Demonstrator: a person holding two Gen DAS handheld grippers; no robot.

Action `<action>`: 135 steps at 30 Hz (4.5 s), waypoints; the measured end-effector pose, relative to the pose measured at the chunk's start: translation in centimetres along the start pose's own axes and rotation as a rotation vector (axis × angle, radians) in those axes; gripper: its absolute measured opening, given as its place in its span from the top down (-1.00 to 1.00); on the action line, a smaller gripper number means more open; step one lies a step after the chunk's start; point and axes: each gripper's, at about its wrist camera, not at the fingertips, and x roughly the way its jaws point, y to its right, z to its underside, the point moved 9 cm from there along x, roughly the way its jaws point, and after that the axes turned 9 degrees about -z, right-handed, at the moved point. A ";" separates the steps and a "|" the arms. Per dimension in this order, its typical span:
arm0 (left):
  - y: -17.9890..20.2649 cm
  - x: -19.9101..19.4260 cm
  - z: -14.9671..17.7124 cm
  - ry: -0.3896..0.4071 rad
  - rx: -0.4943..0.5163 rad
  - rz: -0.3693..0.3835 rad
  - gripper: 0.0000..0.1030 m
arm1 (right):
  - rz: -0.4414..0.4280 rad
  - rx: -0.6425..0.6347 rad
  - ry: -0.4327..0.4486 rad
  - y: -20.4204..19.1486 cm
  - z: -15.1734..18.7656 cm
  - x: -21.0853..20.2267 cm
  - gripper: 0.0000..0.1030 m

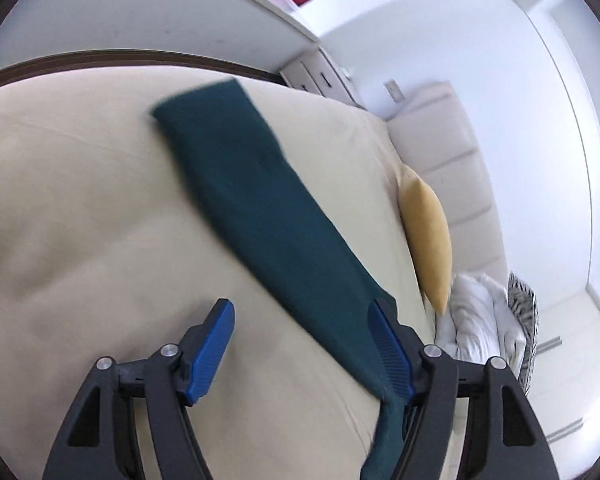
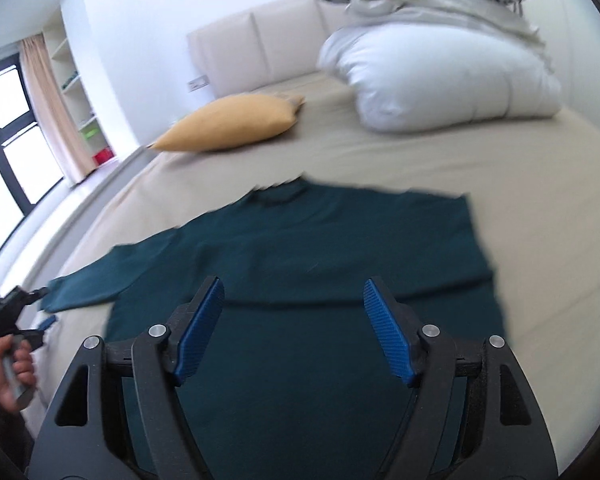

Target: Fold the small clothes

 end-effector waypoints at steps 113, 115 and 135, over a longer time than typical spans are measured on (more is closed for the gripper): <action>22.1 18.6 13.8 -0.098 0.909 -0.199 0.83 | 0.030 0.010 -0.178 3.8 -2.3 13.2 0.88; 21.5 18.7 13.6 -0.086 0.887 -0.193 0.83 | 0.037 0.005 -0.136 3.5 -3.4 12.7 0.88; 18.2 13.6 16.5 -0.156 0.897 -0.229 0.28 | 0.019 0.133 -0.267 4.6 -0.4 13.8 0.65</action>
